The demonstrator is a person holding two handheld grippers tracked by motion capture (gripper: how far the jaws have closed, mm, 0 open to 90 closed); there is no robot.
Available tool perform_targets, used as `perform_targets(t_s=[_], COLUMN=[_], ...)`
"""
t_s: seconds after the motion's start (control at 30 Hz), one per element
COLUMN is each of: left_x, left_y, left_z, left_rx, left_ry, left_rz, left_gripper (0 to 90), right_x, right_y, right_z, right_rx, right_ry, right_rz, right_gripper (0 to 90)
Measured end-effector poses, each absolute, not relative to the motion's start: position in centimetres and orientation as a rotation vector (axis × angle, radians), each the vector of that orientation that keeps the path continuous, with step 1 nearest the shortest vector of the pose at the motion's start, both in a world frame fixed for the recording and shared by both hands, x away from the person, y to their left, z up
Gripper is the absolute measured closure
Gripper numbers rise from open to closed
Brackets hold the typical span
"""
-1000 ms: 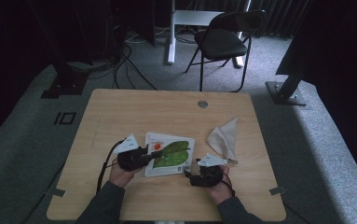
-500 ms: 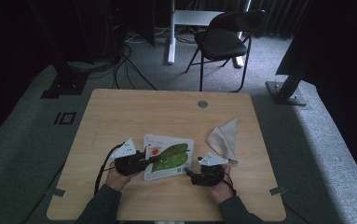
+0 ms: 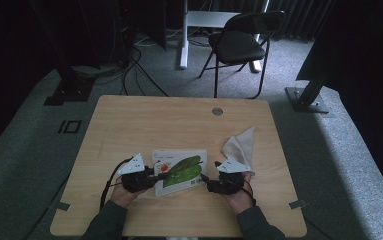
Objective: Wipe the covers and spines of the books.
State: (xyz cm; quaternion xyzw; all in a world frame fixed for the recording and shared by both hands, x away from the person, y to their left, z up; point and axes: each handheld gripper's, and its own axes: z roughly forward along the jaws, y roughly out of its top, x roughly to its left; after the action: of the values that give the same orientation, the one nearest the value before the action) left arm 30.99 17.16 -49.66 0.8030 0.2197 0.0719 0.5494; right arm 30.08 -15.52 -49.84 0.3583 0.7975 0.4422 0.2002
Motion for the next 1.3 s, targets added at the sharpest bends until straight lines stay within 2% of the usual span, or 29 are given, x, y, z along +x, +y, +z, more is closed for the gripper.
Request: perform_targets(t_s=[0.27,0.7,1.3], left_x=[30.9,30.5,29.9], left_y=[16.8,16.7,17.8], left_z=[-50.6,-51.0,-51.2], left_rx=[1.967,1.953,1.912], left_ry=[0.515,0.525,0.565], left_rz=[0.205,0.243,0.23], left_gripper=[81.3,79.0,71.5], right_x=[30.7,31.6,32.5], right_y=[-15.7,-15.2,-13.6], right_z=[-47.9,-45.2,-45.4], right_rx=[0.989,0.98,1.014], right_ry=[2.167,2.067,2.056], right_rz=[1.282,1.385,1.38], right_gripper=[29.0,29.0,29.0])
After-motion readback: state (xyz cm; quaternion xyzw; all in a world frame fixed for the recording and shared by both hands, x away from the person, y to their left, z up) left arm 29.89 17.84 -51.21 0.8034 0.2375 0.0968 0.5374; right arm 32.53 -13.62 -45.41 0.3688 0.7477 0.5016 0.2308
